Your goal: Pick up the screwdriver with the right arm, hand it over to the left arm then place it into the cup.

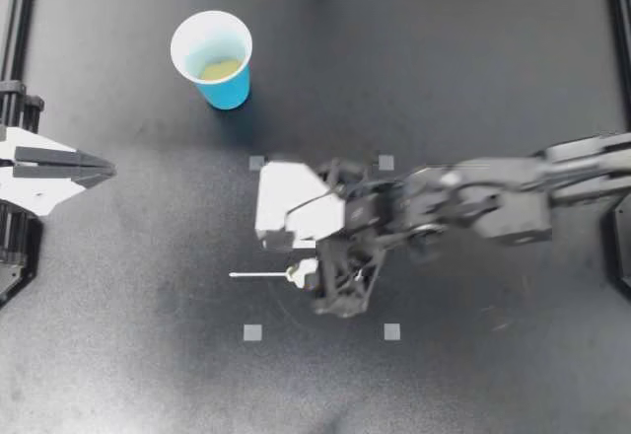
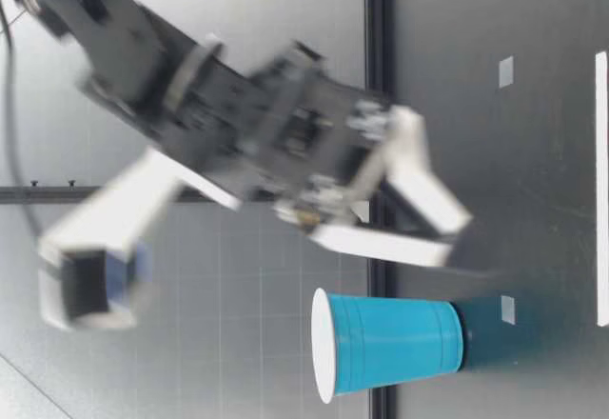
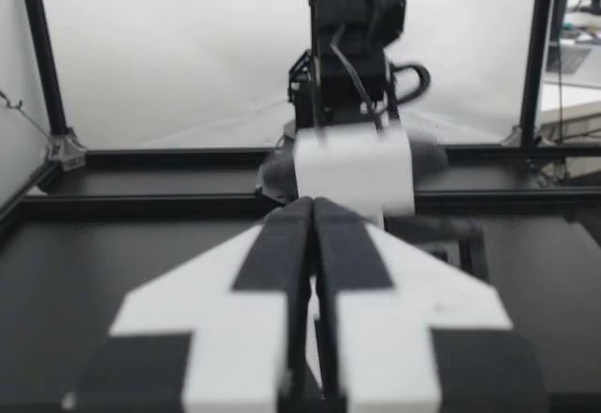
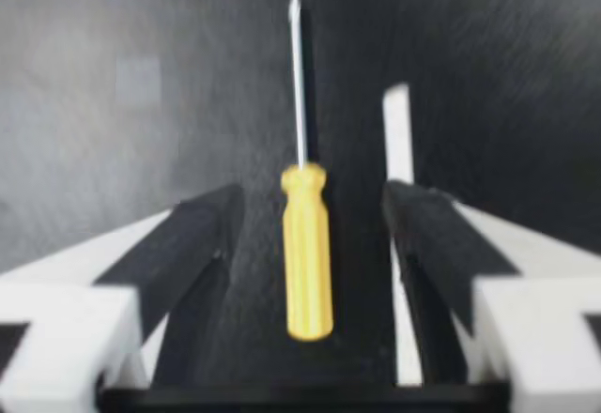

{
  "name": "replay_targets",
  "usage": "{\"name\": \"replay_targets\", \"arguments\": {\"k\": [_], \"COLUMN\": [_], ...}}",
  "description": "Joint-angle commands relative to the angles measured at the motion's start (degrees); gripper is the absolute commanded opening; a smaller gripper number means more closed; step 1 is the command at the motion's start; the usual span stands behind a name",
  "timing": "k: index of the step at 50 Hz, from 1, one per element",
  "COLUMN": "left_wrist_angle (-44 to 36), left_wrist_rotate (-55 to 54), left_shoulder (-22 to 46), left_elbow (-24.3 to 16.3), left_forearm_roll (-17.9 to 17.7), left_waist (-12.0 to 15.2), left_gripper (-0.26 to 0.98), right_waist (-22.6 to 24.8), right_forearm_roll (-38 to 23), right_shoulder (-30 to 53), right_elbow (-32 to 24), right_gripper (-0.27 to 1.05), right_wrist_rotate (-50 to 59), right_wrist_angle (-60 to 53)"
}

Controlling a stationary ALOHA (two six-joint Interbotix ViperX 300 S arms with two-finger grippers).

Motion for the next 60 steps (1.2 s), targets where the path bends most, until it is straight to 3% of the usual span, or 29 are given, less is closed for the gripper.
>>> {"name": "replay_targets", "arguments": {"k": [1,9,34,50,60], "left_wrist_angle": [-0.35,-0.26,-0.53,-0.53,-0.53], "left_wrist_rotate": [0.09,0.0,-0.18,-0.09,-0.09], "left_shoulder": [0.18,0.18,0.18,0.18,0.18], "left_elbow": [-0.7,-0.62,-0.44,-0.7,-0.7], "left_forearm_roll": [-0.09,0.0,0.0,0.0,0.0], "left_waist": [0.09,0.09,0.09,0.09,0.09], "left_gripper": [0.11,0.11,0.11,0.11,0.11], "right_waist": [0.35,0.62,0.62,0.62,1.23], "right_forearm_roll": [0.09,0.09,-0.09,-0.18,-0.18], "right_shoulder": [1.23,5.27,8.61,10.2,10.28], "right_elbow": [-3.69,-6.5,-6.77,-6.68,-6.33], "right_gripper": [0.63,0.63,0.62,0.53,0.39], "right_wrist_rotate": [0.0,-0.18,-0.35,-0.53,-0.62], "right_wrist_angle": [3.69,6.5,4.31,3.25,3.25]}}
